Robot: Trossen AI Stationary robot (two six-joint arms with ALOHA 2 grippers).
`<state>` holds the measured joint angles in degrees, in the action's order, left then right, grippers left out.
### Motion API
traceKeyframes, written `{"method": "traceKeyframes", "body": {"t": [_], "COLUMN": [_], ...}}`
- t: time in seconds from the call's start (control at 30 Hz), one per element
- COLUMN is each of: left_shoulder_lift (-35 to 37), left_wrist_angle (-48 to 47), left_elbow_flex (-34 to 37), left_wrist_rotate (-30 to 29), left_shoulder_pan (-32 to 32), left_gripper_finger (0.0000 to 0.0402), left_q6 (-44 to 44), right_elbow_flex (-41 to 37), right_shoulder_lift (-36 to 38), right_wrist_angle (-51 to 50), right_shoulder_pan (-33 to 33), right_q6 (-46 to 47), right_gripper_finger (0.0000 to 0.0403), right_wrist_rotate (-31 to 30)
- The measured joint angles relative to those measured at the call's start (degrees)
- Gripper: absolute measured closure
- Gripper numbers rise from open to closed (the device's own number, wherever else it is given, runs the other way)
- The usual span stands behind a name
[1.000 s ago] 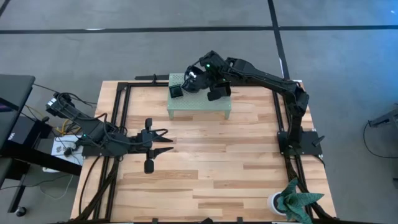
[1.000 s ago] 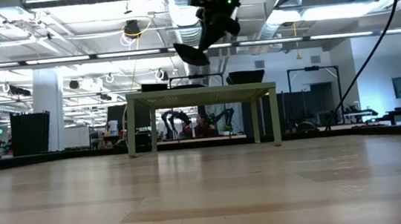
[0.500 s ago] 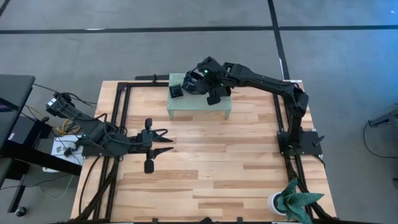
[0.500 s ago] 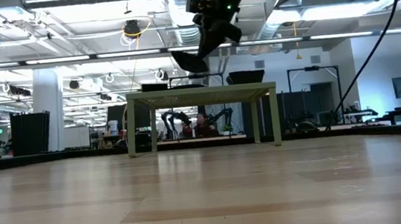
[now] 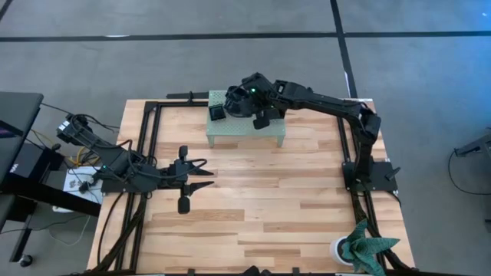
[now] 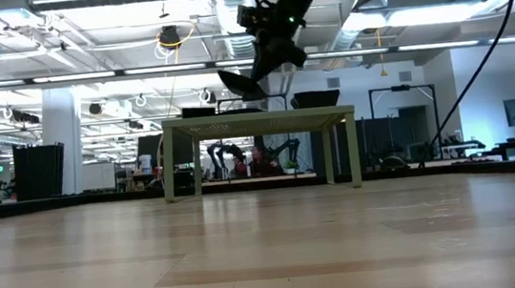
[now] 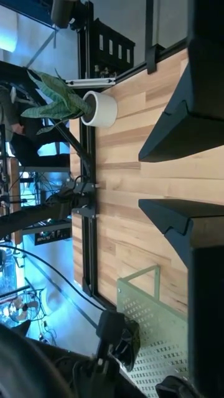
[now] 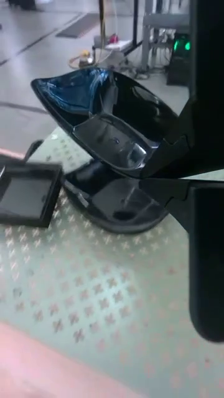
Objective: Pick & Place Mini shaped plates
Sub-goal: Stack the black leaf shape plate on top of the black leaf shape plate on the shelf
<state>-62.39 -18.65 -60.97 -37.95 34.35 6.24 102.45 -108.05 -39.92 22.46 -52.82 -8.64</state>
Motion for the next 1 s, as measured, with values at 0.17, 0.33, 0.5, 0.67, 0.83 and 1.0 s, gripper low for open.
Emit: {"method": "traceKeyframes", "body": {"t": [0.17, 0.33, 0.5, 0.67, 0.83, 1.0], "left_shoulder_lift": [0.0, 0.0, 0.0, 0.0, 0.0, 0.0], "left_wrist_angle": [0.0, 0.0, 0.0, 0.0, 0.0, 0.0], "left_elbow_flex": [0.0, 0.0, 0.0, 0.0, 0.0, 0.0], "left_wrist_rotate": [0.0, 0.0, 0.0, 0.0, 0.0, 0.0], "left_shoulder_pan": [0.0, 0.0, 0.0, 0.0, 0.0, 0.0], "left_gripper_finger": [0.0293, 0.0293, 0.0293, 0.0293, 0.0293, 0.0293], "left_q6": [0.0, 0.0, 0.0, 0.0, 0.0, 0.0], "right_elbow_flex": [0.0, 0.0, -1.9, -2.4, -2.5, -2.5], "right_shoulder_lift": [0.0, 0.0, -0.1, -0.1, -0.1, -0.1], "right_wrist_angle": [-1.9, -1.9, -1.0, -0.8, 0.1, -0.3], "right_shoulder_pan": [0.3, 0.8, 0.9, 0.8, 0.8, 1.2], "right_q6": [0.9, 1.8, 3.3, 3.4, 3.0, 2.9], "right_gripper_finger": [0.0403, 0.0403, 0.0403, 0.0403, 0.0402, 0.0382], "right_wrist_rotate": [0.2, 1.1, 1.3, 1.2, 1.2, 1.2]}}
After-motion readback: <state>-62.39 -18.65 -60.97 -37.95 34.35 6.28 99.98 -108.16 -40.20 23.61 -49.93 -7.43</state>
